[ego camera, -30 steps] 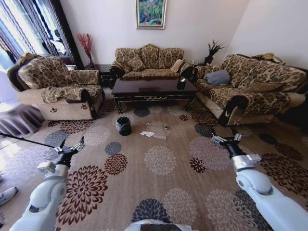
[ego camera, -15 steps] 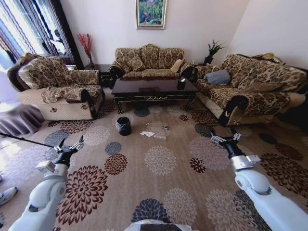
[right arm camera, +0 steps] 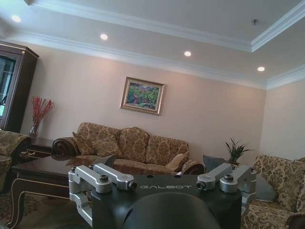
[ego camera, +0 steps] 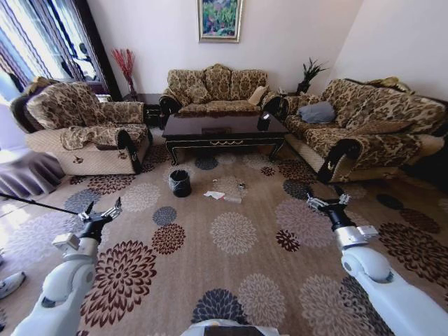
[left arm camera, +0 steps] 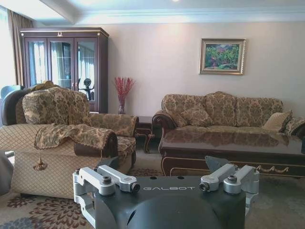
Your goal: Move to the front of the table and pick up the trash from the floor, then place it into the trash bin.
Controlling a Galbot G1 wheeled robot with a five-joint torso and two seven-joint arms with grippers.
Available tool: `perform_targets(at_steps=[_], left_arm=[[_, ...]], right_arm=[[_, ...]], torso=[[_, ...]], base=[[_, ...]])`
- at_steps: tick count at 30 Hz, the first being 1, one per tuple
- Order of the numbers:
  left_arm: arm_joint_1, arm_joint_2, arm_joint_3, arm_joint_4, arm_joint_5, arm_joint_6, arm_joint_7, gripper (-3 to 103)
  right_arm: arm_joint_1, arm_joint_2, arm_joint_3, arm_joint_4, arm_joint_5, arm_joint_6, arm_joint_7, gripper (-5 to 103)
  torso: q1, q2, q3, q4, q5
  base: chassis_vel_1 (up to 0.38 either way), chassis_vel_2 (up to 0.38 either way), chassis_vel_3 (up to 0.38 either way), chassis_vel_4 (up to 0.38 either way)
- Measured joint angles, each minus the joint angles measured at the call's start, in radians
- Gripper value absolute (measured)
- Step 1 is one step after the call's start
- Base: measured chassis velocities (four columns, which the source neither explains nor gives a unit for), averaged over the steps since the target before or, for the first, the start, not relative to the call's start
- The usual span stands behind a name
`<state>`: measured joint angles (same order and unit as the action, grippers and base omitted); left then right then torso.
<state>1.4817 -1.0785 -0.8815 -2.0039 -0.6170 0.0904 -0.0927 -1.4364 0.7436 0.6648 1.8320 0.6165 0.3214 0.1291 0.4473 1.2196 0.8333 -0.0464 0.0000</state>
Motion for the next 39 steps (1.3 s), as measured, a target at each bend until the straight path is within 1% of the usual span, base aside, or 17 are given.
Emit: perform_targets(at_steps=[2, 7, 16, 17, 20, 21, 29, 30, 33, 35, 38, 39], left_arm=[[-0.001, 0.000, 0.000, 0.000, 0.000, 0.002, 0.000, 100], [-0.006, -0.004, 0.006, 0.003, -0.001, -0.002, 0.000, 100], [-0.015, -0.005, 0.015, 0.015, -0.001, -0.007, 0.001, 100], [-0.015, -0.005, 0.015, 0.015, -0.001, -0.007, 0.001, 100], [-0.017, -0.005, 0.016, 0.018, 0.000, -0.008, 0.002, 100], [-0.017, -0.005, 0.016, 0.018, 0.000, -0.008, 0.002, 100], [-0.020, -0.003, 0.017, 0.022, 0.000, -0.010, 0.003, 100], [-0.020, -0.003, 0.017, 0.022, 0.000, -0.010, 0.003, 100], [-0.020, -0.002, 0.016, 0.022, 0.000, -0.010, 0.004, 100], [-0.020, -0.002, 0.016, 0.022, 0.000, -0.010, 0.004, 100], [-0.019, -0.003, 0.016, 0.022, 0.000, -0.010, 0.005, 100], [-0.019, -0.003, 0.016, 0.022, 0.000, -0.010, 0.005, 100]], right_arm=[[0.002, 0.000, -0.001, -0.001, 0.001, 0.000, 0.002, 100], [0.005, 0.003, -0.008, -0.005, 0.004, -0.001, 0.010, 100], [0.015, 0.007, -0.012, -0.012, 0.010, 0.001, 0.016, 100], [0.015, 0.007, -0.012, -0.012, 0.010, 0.001, 0.016, 100], [0.017, 0.008, -0.012, -0.012, 0.013, 0.006, 0.017, 100], [0.017, 0.008, -0.012, -0.012, 0.013, 0.006, 0.017, 100], [0.019, 0.012, -0.016, -0.017, 0.011, 0.009, 0.017, 100], [0.019, 0.012, -0.016, -0.017, 0.011, 0.009, 0.017, 100], [0.019, 0.014, -0.017, -0.018, 0.010, 0.010, 0.016, 100], [0.019, 0.014, -0.017, -0.018, 0.010, 0.010, 0.016, 100], [0.019, 0.014, -0.017, -0.018, 0.009, 0.010, 0.015, 100], [0.019, 0.014, -0.017, -0.018, 0.009, 0.010, 0.015, 100]], torso=[[-0.001, -0.001, -0.001, -0.0001, 0.0000], [-0.010, -0.022, -0.012, -0.0001, 0.0001], [-0.036, -0.077, -0.041, -0.0002, 0.0000], [-0.036, -0.077, -0.041, -0.0002, 0.0000], [-0.046, -0.100, -0.053, -0.0001, 0.0000], [-0.046, -0.100, -0.053, -0.0001, 0.0000], [-0.067, -0.148, -0.081, -0.0001, 0.0000], [-0.067, -0.148, -0.081, -0.0001, 0.0000], [-0.077, -0.169, -0.093, -0.0001, 0.0000], [-0.078, -0.173, -0.095, -0.0001, 0.0000], [-0.087, -0.195, -0.107, -0.0001, 0.0000], [-0.087, -0.195, -0.107, -0.0001, 0.0000]], base=[[0.000, 0.000, 0.000, 0.000], [0.000, 0.000, 0.000, 0.000], [0.000, 0.000, 0.000, 0.000], [0.000, 0.000, 0.000, 0.000], [0.000, 0.000, 0.000, 0.000], [0.000, 0.000, 0.000, 0.000], [0.000, 0.000, 0.000, 0.000], [0.000, 0.000, 0.000, 0.000], [0.000, 0.000, 0.000, 0.000], [0.000, 0.000, 0.000, 0.000], [0.000, 0.000, 0.000, 0.000], [0.000, 0.000, 0.000, 0.000]])
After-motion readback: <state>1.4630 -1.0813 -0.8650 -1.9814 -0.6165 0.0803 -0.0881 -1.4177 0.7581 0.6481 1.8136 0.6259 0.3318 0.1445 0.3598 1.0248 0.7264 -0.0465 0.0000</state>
